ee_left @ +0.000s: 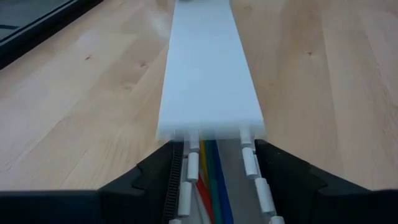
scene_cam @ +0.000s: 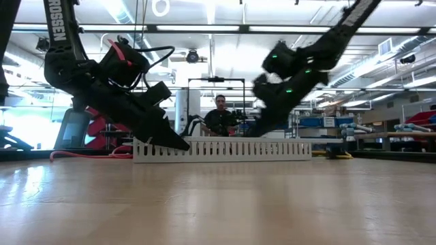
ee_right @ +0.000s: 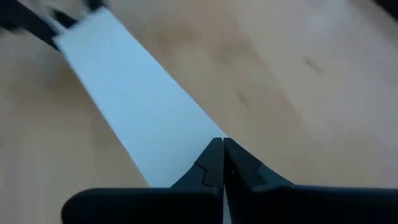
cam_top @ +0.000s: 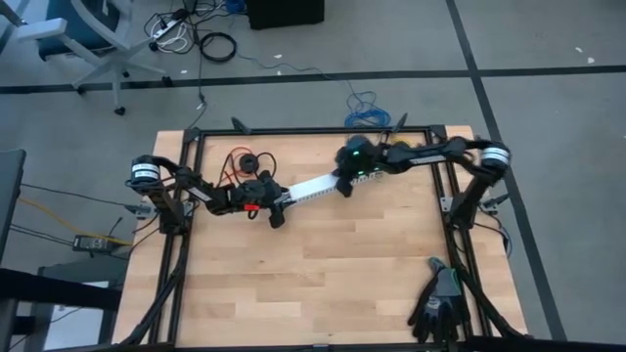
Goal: Ziptie cables
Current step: Close the white cable duct
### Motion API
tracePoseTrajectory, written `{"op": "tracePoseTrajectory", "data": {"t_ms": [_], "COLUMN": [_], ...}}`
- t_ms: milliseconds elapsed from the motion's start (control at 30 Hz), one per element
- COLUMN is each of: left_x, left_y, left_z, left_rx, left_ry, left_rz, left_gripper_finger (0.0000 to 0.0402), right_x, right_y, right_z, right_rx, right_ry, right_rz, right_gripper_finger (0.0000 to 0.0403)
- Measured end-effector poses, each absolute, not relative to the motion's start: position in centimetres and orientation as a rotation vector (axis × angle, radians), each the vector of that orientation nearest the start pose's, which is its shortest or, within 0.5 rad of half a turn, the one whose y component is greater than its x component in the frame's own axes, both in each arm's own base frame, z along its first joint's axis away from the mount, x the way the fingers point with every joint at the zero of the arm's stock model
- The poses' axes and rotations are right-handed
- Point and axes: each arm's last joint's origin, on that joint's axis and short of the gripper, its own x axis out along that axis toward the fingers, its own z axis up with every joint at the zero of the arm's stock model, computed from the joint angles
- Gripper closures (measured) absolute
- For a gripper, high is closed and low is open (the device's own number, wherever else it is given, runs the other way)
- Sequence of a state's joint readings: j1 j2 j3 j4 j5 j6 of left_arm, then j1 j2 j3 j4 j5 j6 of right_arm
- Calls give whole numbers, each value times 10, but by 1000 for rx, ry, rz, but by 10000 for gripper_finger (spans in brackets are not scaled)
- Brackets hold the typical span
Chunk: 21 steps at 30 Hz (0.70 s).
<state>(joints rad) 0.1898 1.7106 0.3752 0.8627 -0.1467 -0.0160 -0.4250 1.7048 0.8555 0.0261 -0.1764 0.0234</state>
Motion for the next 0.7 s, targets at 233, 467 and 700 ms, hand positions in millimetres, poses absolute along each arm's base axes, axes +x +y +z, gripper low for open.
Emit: {"op": "tracePoseTrajectory", "data": {"t_ms": [233, 467, 700], "left_x": [253, 253, 253], "left_y": [53, 53, 53], "left_z": [97, 97, 97], "left_rx": [-25, -16, -8], "left_ry": [471, 468, 471], "left_rz": [335, 329, 323], "left_gripper_finger": [192, 192, 152], "right_x": [363, 377, 377], "right_y": [-118, -114, -114], "right_z": [132, 141, 141], "right_rx": [245, 220, 221], "right_ry": [668, 646, 649], "right_rz": [-20, 24, 26], "right_gripper_finger": [403, 403, 403]}}
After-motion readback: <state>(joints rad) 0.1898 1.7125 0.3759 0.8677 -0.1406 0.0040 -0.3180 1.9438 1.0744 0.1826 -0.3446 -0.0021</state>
